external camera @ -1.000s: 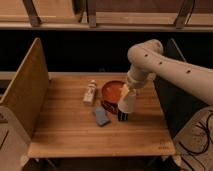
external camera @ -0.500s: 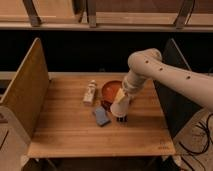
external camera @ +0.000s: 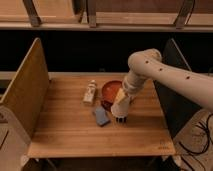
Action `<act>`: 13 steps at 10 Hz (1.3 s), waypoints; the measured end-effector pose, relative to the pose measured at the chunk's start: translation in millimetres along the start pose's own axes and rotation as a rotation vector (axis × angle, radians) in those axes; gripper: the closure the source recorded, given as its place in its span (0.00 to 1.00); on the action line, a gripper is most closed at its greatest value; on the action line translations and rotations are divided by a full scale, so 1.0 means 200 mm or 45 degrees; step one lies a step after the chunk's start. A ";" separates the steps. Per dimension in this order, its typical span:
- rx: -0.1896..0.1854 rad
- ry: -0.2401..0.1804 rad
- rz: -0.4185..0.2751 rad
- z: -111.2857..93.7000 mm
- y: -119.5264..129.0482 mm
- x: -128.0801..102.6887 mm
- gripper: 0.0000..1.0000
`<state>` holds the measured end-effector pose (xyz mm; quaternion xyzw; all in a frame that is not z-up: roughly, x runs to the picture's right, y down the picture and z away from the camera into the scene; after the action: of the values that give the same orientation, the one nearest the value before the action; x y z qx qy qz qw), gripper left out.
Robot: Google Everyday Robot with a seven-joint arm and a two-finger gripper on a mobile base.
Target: Place the ceramic cup over the eraser
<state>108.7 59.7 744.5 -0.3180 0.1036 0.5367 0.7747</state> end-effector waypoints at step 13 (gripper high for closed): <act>-0.032 0.170 0.063 0.29 -0.07 0.05 0.69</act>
<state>116.0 99.2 789.4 -0.3601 0.1563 0.5344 0.7485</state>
